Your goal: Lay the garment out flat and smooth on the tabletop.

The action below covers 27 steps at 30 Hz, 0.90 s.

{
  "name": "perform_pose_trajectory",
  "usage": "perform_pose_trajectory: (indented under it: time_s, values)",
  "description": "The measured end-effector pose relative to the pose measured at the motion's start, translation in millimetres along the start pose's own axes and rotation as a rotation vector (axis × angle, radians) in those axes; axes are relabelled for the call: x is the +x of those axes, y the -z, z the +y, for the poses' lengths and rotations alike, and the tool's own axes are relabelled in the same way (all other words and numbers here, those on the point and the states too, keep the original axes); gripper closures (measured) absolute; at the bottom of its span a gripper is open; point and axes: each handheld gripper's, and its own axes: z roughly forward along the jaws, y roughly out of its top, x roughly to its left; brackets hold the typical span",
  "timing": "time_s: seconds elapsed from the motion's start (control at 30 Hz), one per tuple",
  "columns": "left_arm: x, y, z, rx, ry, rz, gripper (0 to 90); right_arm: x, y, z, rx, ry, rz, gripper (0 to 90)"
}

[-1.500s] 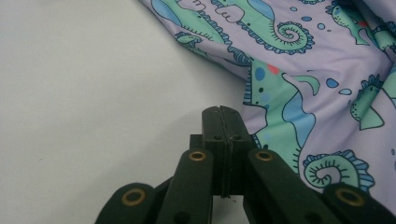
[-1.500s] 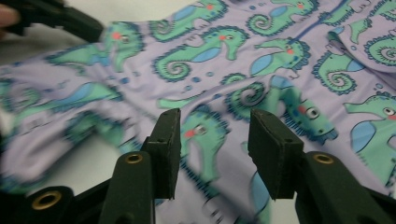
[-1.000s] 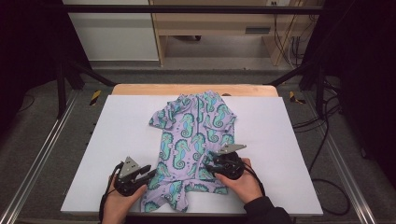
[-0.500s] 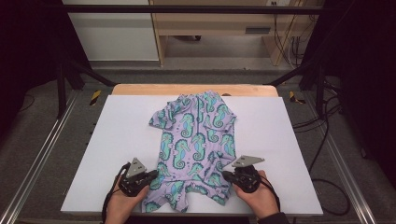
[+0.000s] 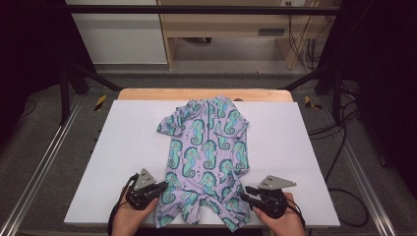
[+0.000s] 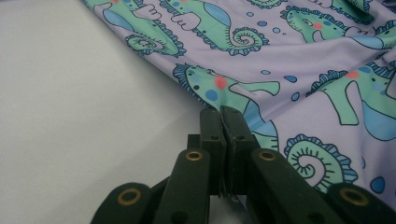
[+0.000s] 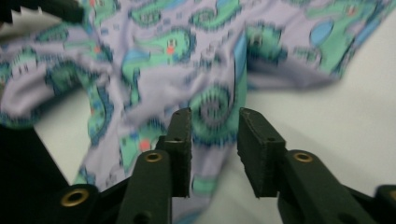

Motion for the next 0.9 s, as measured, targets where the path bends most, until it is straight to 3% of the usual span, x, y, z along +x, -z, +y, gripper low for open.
perform_pose_trajectory:
  time_s: [0.17,0.27,0.37,0.47,0.6,0.73,0.9]
  values:
    - [1.2,0.0,-0.4,-0.003,0.001,-0.001,88.3,3.5,-14.8,34.9,-0.043,0.040,-0.030,55.0]
    - [2.3,-0.1,-1.0,-0.005,0.005,-0.003,88.2,0.8,-34.0,47.1,-0.018,0.059,-0.054,54.5]
    - [2.8,-0.1,-1.4,-0.006,0.003,-0.007,88.2,-2.0,-48.5,48.4,0.039,0.084,-0.082,69.7]
    - [3.2,0.0,-1.1,-0.003,-0.001,-0.011,88.6,-6.3,-47.9,42.6,0.066,0.085,-0.083,86.8]
    - [2.5,2.4,-0.3,0.003,-0.003,-0.013,88.8,-16.0,-32.3,29.4,0.059,0.055,-0.075,88.1]
    - [-0.7,5.5,0.4,0.008,-0.013,-0.015,88.9,-25.5,-9.3,6.5,0.046,-0.008,-0.071,88.3]
    - [0.2,8.9,-2.1,0.014,-0.002,-0.022,88.9,-24.4,0.9,-21.4,0.039,-0.042,-0.023,88.2]
